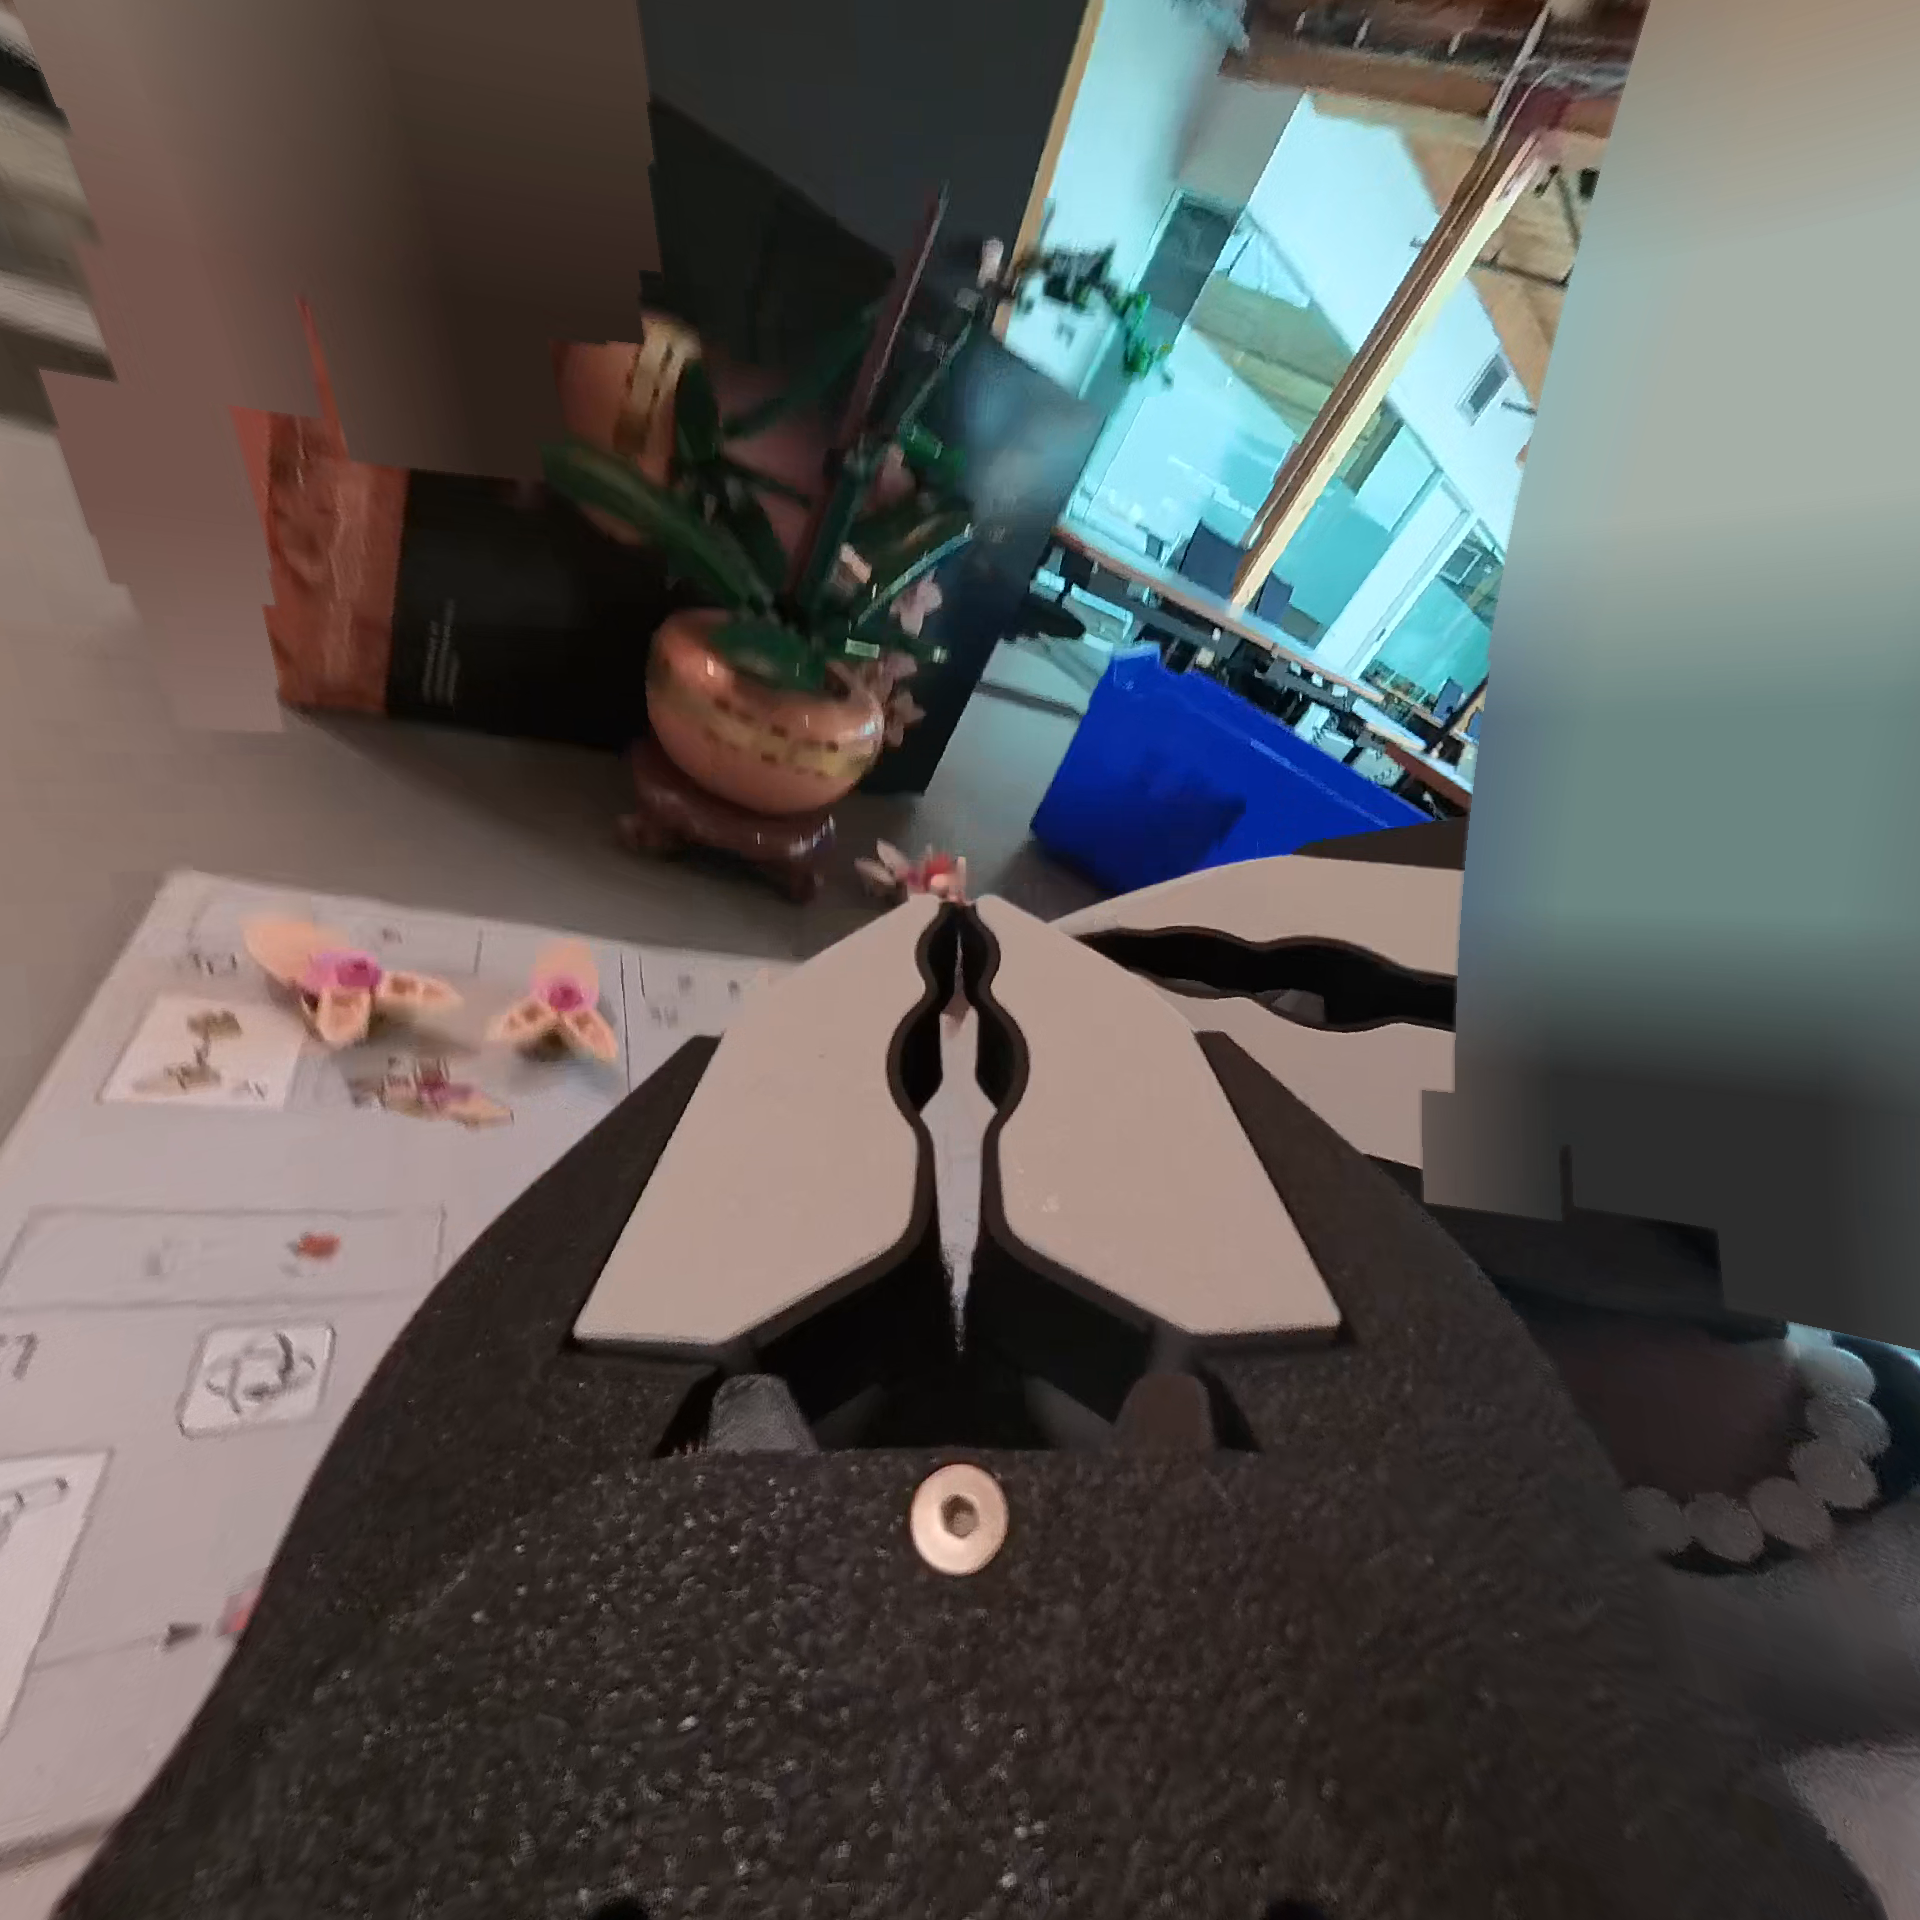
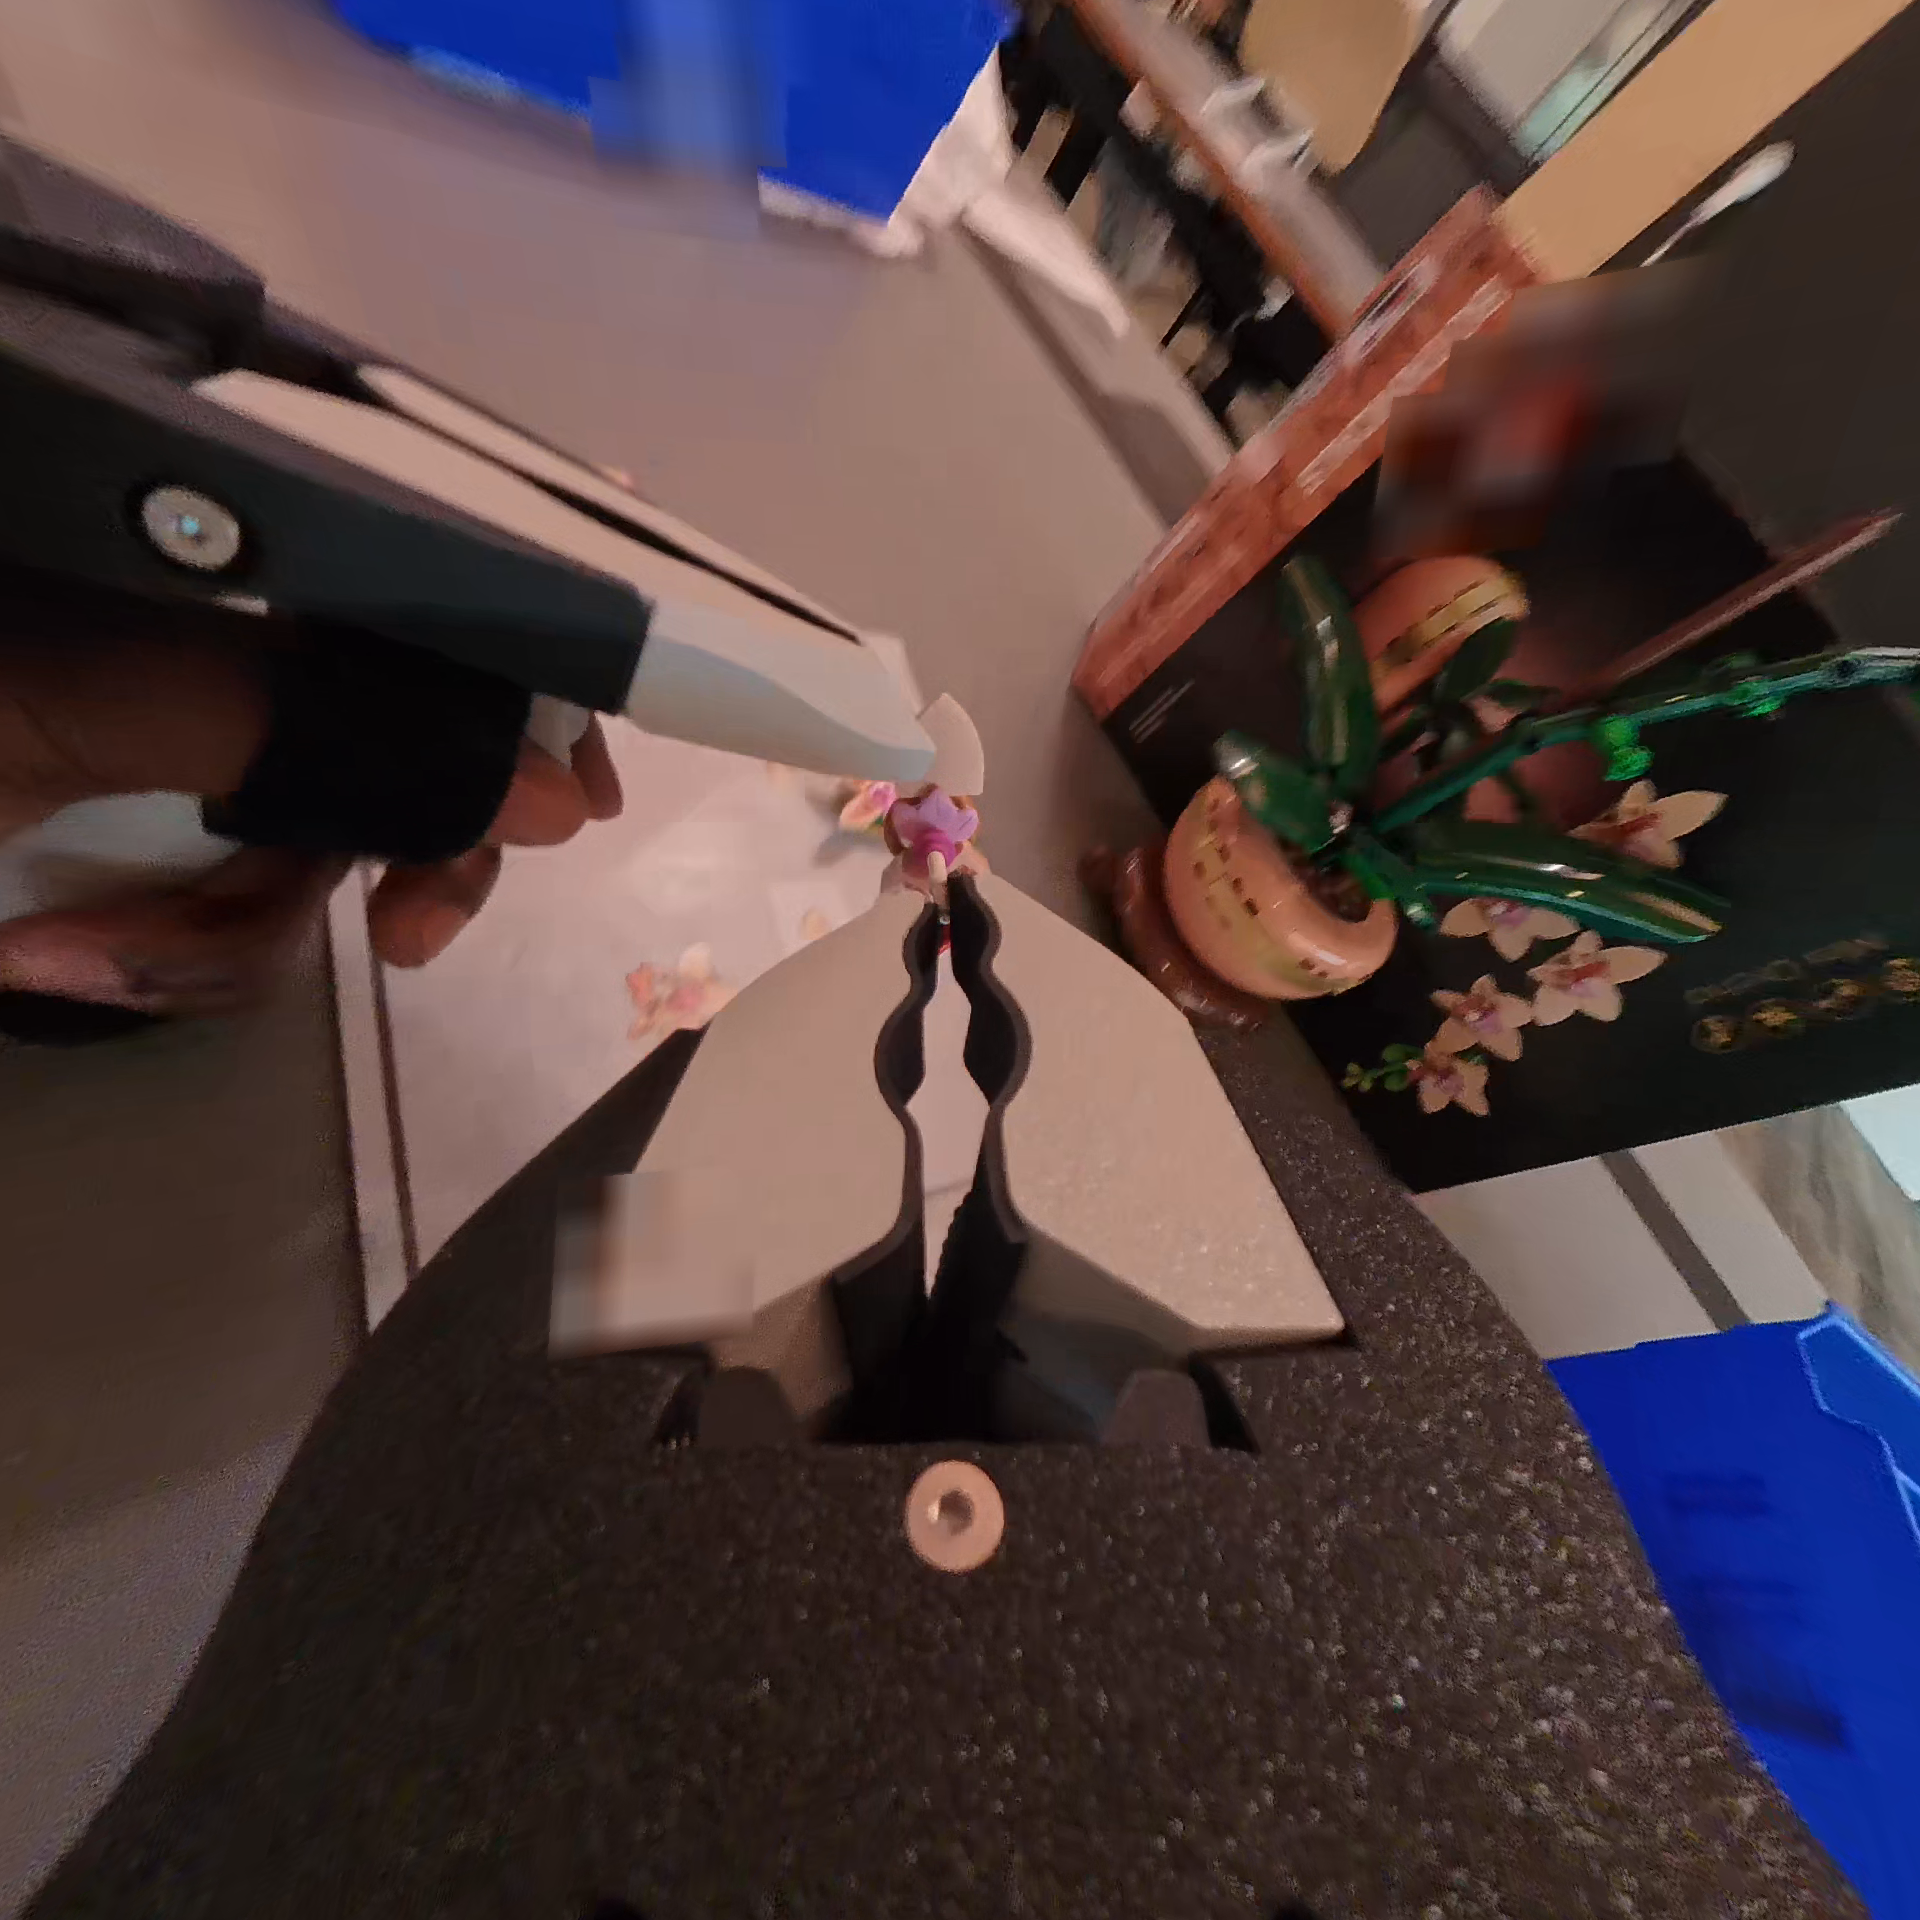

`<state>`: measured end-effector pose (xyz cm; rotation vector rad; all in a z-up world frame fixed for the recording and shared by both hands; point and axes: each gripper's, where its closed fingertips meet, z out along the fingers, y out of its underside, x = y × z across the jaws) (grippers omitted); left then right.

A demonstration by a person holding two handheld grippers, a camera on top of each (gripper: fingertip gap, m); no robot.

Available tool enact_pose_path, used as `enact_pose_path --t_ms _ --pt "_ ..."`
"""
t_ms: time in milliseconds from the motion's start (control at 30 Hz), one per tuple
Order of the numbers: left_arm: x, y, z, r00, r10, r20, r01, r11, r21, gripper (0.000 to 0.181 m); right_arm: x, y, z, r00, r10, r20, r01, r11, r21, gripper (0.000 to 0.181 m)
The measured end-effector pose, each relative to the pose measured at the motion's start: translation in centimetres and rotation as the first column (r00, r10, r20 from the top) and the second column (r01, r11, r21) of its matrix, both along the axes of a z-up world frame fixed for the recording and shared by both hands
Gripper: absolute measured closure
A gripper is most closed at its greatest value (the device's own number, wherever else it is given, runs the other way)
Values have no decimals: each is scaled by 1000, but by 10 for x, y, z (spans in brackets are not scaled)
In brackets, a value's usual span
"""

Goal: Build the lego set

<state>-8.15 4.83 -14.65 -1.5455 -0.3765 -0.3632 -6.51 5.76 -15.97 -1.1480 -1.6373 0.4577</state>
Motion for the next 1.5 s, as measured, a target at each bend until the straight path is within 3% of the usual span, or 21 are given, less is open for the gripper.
enact_pose_path --t_ms 133,300,600,800,1167,1500 --pt "7 2 -16 995 -61 84 69 994 -89 181 7 1 -15 993 20 119 -18 1000 -19 179" --pt "6 6 -22 991 -40 129 51 995 -80 181 5 6 -21 996 -3 93 10 997 -71 179" --pt "6 1 -4 999 8 -46 -8 1000 14 181 -2 5 -7 994 -2 -111 -39 928 -371 179" --pt "8 -1 -1 996 -4 -85 7 999 31 181 -3 4 -2 989 15 -148 -73 913 -401 179" --pt "2 -3 -7 966 -87 244 78 996 43 181 -1 -1 -4 984 95 -154 -147 914 -379 179" --pt "3 -3 -29 915 -60 400 97 993 -74 181 6 -7 -25 993 120 19 -105 924 -367 179"
